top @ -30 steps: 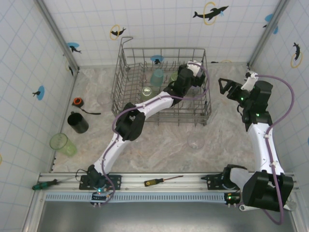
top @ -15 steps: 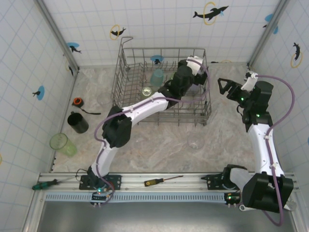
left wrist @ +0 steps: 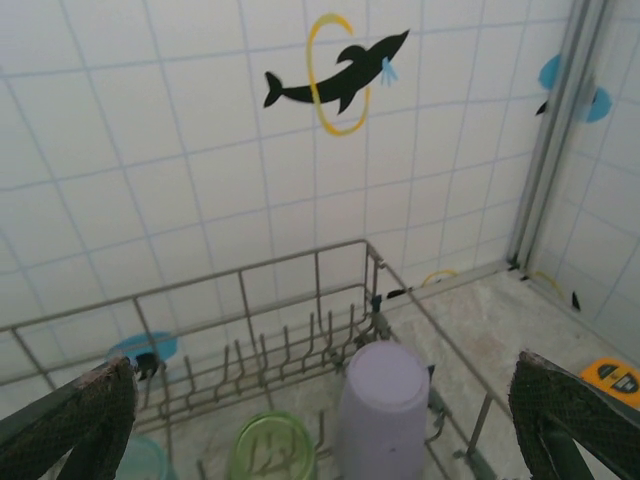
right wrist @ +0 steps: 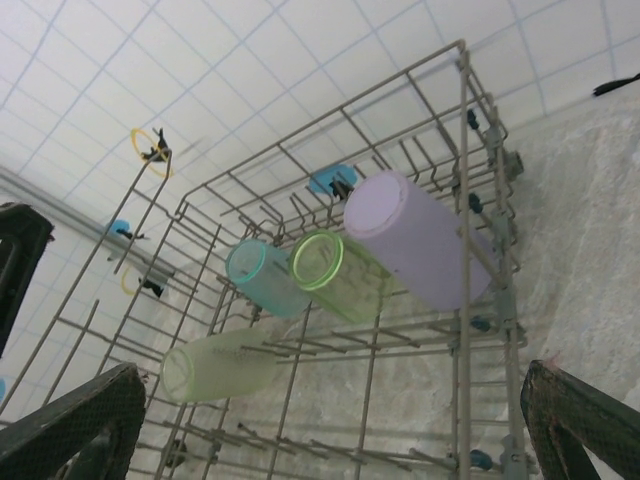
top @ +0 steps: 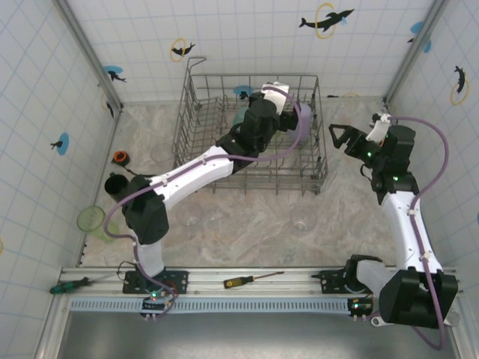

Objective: Load the cups into the dish rack

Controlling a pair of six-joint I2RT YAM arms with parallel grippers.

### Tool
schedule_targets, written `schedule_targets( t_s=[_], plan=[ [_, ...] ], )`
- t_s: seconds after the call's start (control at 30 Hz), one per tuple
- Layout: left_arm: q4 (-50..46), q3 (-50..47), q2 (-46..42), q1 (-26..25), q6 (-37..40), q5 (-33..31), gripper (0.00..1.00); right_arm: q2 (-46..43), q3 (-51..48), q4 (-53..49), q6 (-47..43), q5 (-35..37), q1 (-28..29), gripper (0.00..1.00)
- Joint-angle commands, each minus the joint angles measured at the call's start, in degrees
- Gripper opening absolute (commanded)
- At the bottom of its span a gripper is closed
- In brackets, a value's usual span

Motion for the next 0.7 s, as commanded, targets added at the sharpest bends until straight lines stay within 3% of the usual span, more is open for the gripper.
schedule_targets(
  t_s=[0.0, 0.17, 0.27, 0.5, 0.67],
  plan=[
    [-5.09, -2.68, -5.48, 0.15, -1.74, -5.80, 0.98, -0.17, 2.42, -1.80, -0.59, 1.36, 2.01, 1.00],
    [-11.21, -4.96, -9.70, 0.33, -5.49, -16.89, 0.98, 1.34, 3.90, -4.24, -1.92, 2.86, 4.61, 1.00],
    [-13.83, -7.49, -12.63, 0.92, -6.77, -19.80, 0.98, 1.58, 4.09, -4.45, -2.12, 3.57, 5.59, 1.00],
    [-24.56, -12.08, -19.73, 8.39, -17.04, -17.48, 0.97, 1.79, 3.92, -3.22, -0.01, 2.29, 7.42, 1.00],
    [-25.96, -18.39, -25.98, 14.29, -20.61, -14.37, 0.98, 2.31, 3.62, -3.44, 0.50, 3.00, 8.79, 1.00]
  ],
)
